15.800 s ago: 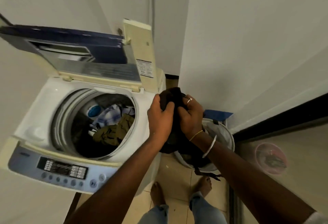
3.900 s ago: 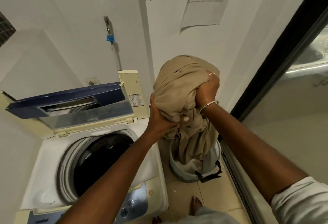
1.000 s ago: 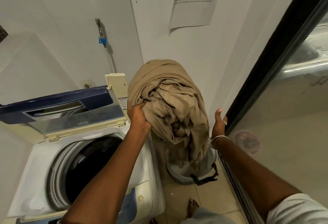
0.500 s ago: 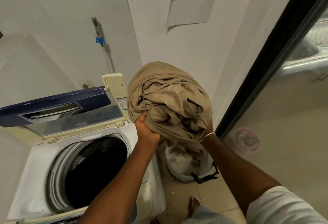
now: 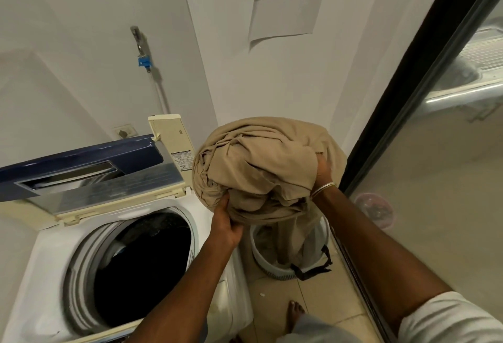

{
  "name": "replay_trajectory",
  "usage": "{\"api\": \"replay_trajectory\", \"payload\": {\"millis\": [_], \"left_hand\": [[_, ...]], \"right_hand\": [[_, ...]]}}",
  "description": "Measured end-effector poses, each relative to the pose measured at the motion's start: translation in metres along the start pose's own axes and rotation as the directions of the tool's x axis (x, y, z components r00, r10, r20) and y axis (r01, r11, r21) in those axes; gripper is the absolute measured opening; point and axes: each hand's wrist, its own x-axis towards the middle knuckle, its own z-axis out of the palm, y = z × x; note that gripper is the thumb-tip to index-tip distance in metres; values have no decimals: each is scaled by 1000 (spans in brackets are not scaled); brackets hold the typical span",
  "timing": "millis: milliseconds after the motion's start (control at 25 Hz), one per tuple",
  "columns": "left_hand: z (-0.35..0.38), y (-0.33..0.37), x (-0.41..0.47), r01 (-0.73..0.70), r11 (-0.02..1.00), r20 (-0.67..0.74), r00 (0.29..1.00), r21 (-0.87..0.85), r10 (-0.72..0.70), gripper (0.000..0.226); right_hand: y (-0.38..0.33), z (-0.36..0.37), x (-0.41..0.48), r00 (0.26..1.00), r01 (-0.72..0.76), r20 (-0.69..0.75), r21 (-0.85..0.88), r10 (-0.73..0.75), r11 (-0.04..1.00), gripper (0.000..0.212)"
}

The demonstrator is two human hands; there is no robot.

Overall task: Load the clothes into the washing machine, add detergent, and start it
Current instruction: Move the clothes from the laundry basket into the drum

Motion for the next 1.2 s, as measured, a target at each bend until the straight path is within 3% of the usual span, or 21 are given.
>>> {"api": "replay_trajectory", "payload": {"millis": [160, 320, 440, 600, 720, 840, 920, 1000, 1040, 1080, 1120, 1160, 1200], "left_hand": [[13, 1, 3, 63, 994, -80, 995, 89, -56, 50], [16, 3, -4, 178, 984, 51, 983, -13, -177, 74], [22, 6, -11, 219, 976, 110, 970, 0, -218, 90], [27, 8, -7, 239, 962, 118, 960, 132, -255, 82], [30, -3, -1, 200, 976, 101, 973, 85, -208, 63], [32, -7, 5, 183, 983, 231, 957, -19, -174, 61], [33, 0, 6, 171, 985, 156, 974, -20, -166, 52], [34, 5, 2, 143, 989, 155, 978, -31, -136, 41], [34, 7, 0, 128, 992, 146, 981, -8, -126, 44], [35, 6, -1, 108, 994, 94, 989, 31, -110, 43], [32, 4, -4, 101, 992, 18, 995, 81, -103, 47], [24, 1, -3, 94, 987, -70, 994, 130, -85, 50], [16, -4, -4, 102, 983, -130, 988, 149, -83, 52]], "right_hand": [[5, 2, 6, 936, 351, 56, -196, -347, 916, 20], [21, 3, 0, 823, 567, 225, -293, -521, 770, 27], [34, 4, -7, 690, 724, 376, -381, -619, 575, 26], [49, 5, -12, 548, 836, 559, -395, -622, 381, 24], [59, 3, -19, 449, 885, 691, -430, -566, 177, 24], [52, 8, -34, 345, 912, 817, -407, -462, -38, 18], [44, 7, -44, 341, 883, 846, -438, -409, -169, 31], [31, 1, -53, 285, 864, 827, -440, -484, -244, 44], [20, 1, -55, 268, 864, 762, -461, -589, -202, 45], [9, 1, -51, 305, 856, 631, -510, -714, -86, 44], [-2, -2, -41, 389, 817, 427, -569, -816, 92, 43], [-11, -8, -28, 530, 708, 159, -623, -833, 331, 43], [-12, -19, -10, 680, 553, -71, -605, -730, 573, 50]]}}
